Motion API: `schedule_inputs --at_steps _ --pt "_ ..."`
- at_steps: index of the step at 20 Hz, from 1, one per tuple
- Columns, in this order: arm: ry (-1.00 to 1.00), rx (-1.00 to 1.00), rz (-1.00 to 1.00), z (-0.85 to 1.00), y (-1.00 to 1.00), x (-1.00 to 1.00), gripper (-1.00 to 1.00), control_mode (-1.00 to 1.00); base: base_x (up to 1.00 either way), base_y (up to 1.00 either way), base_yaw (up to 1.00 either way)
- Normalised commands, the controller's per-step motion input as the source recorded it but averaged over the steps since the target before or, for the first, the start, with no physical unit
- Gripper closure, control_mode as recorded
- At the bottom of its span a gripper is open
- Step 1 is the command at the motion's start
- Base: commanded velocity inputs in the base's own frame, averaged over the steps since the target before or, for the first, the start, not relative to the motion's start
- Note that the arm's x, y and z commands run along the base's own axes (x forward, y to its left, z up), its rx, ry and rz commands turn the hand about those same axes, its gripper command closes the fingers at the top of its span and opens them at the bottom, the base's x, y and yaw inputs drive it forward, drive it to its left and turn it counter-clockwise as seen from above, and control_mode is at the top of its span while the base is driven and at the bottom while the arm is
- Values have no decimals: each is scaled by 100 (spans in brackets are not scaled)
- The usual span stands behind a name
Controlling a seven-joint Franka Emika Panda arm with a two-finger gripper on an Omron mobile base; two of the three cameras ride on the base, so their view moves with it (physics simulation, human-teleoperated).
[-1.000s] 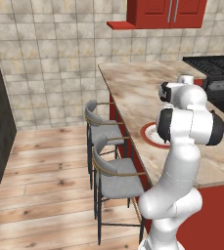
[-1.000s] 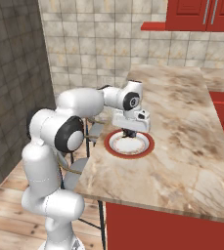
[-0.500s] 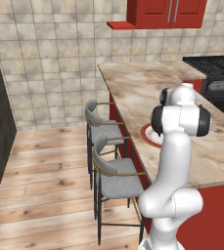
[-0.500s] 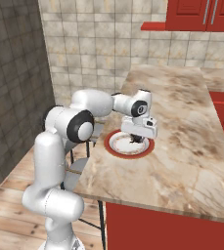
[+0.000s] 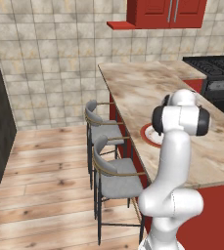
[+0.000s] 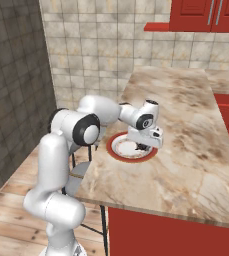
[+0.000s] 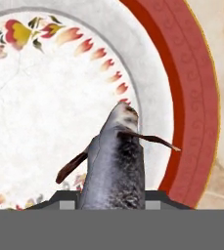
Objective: Take the cheese, fish, and garlic from the fridge and place them on the plate on the dining counter to create an appetizer plate.
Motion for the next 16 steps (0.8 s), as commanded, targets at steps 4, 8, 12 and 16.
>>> schedule_inputs --at_steps 4,8,12,16 --pt "-19 0 0 -22 0 6 100 -100 0 0 0" --pt "-16 0 0 -10 0 19 100 -100 0 0 0" --pt "-15 0 0 0 0 21 100 -100 0 0 0" --pt "-13 0 0 0 3 24 100 -100 0 0 0"
